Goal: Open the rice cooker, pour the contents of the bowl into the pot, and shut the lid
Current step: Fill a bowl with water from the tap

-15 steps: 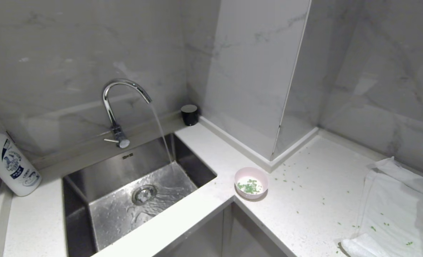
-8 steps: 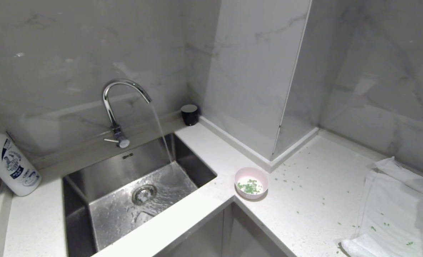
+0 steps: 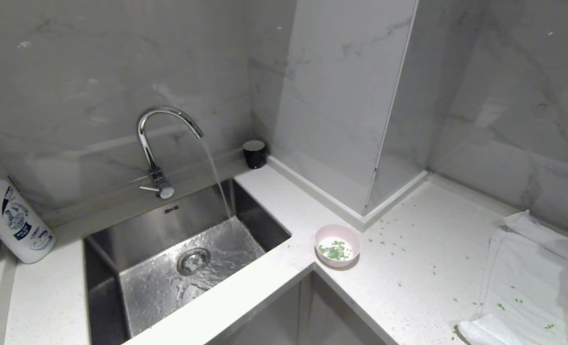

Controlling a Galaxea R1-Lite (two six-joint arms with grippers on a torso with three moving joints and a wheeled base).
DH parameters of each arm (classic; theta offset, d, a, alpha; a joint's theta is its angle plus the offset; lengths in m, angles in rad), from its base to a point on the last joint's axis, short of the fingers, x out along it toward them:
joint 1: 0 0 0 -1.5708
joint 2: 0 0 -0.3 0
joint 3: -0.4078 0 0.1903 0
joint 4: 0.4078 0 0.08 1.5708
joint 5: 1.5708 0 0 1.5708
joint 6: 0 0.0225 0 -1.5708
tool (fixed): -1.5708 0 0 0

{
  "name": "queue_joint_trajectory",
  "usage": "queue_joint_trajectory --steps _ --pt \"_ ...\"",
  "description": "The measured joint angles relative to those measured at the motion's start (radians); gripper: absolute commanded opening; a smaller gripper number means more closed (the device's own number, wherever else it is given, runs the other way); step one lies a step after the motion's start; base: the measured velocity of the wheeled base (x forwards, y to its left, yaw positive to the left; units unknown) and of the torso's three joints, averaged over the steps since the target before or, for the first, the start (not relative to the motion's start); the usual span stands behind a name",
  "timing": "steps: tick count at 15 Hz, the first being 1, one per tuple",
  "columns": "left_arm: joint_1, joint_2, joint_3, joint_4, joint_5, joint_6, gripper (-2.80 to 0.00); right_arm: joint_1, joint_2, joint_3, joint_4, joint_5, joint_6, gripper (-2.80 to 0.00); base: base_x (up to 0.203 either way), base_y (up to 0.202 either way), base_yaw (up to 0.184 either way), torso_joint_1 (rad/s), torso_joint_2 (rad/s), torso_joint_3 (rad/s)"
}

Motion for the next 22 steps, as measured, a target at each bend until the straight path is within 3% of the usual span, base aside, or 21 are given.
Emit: queue_joint_trajectory --steps 2,4,7,10,12,14,16,21,22 --pt "-0.08 0.189 -0.099 -0.058 0.006 -0.02 -2.8 0.0 0.0 0.0 0.0 0.0 0.001 -2.8 0.0 0.0 0.0 0.0 0.0 0.0" --pt "-0.205 0.372 -0.207 -0.092 0.061 -0.058 -2.8 0.0 0.0 0.0 0.0 0.0 0.001 -2.8 0.0 0.0 0.0 0.0 0.0 0.0" --pt "-0.385 0.658 -0.401 -0.102 0.254 -0.119 -2.8 0.0 0.0 0.0 -0.001 0.0 0.001 -2.8 0.0 0.0 0.0 0.0 0.0 0.0" --pt "-0.502 0.942 -0.654 -0.065 0.455 -0.15 -2.8 0.0 0.0 0.0 -0.001 0.0 0.001 -2.8 0.0 0.0 0.0 0.0 0.0 0.0" --pt "-0.547 1.107 -0.784 -0.035 0.507 -0.161 -2.8 0.0 0.0 0.0 -0.001 0.0 0.001 -2.8 0.0 0.0 0.0 0.0 0.0 0.0" --pt "-0.583 1.258 -0.879 -0.015 0.489 -0.167 -2.8 0.0 0.0 0.0 -0.001 0.0 0.001 -2.8 0.0 0.0 0.0 0.0 0.0 0.0" --pt "-0.623 1.372 -0.935 0.005 0.394 -0.173 -2.8 0.0 0.0 0.0 -0.001 0.0 0.001 -2.8 0.0 0.0 0.0 0.0 0.0 0.0" --pt "-0.681 1.571 -1.054 0.062 0.25 -0.292 -2.8 0.0 0.0 0.0 -0.001 0.0 0.001 -2.8 0.0 0.0 0.0 0.0 0.0 0.0" --pt "-0.686 1.601 -1.077 0.081 0.238 -0.3 0.0 0.0 0.0 0.0 -0.001 0.0 0.001 -2.8 0.0 0.0 0.0 0.0 0.0 0.0"
